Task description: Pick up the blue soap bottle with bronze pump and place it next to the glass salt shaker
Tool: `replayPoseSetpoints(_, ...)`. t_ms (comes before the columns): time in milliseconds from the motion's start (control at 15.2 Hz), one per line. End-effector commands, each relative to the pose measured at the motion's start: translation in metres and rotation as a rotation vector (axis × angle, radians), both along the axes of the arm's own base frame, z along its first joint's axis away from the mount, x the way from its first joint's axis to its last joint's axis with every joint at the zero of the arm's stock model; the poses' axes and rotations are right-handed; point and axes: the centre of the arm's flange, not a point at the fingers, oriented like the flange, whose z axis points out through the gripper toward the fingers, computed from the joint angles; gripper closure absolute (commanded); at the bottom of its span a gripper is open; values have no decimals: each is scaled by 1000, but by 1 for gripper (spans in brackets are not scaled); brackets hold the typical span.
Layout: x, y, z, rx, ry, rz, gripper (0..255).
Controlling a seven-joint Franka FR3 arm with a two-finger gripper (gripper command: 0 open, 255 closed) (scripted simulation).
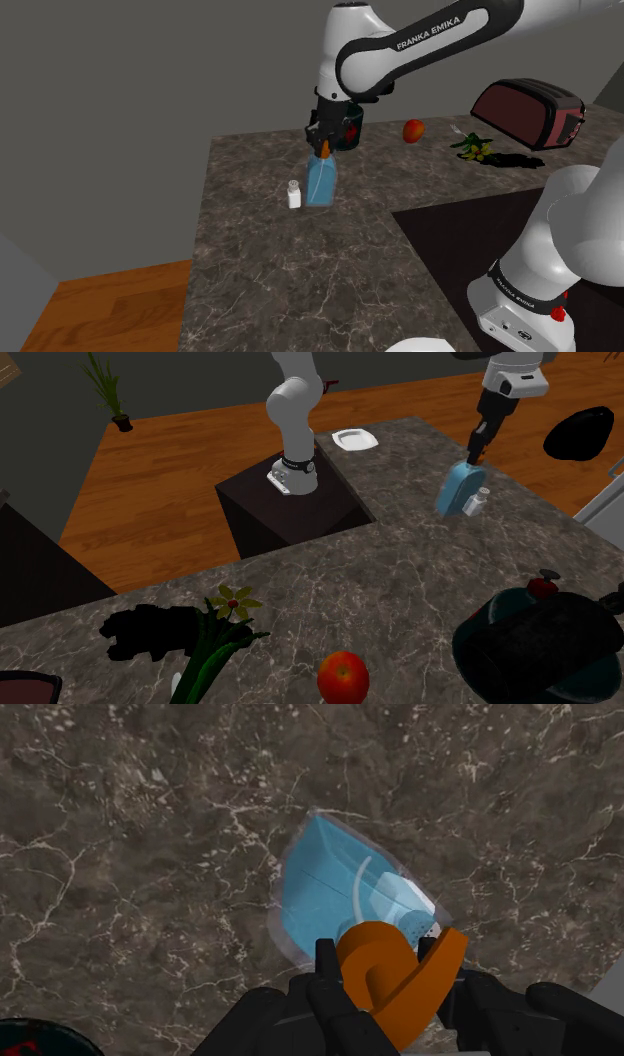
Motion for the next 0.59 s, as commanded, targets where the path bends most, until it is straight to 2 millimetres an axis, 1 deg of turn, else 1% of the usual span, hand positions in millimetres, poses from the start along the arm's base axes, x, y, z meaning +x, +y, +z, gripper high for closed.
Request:
replayPoseSetpoints(0,0,-1,-9,0,-1,0,255)
replayPoseSetpoints(462,0,-1,-9,0,-1,0,255)
replayPoseSetpoints(528,0,-1,-9,0,-1,0,0)
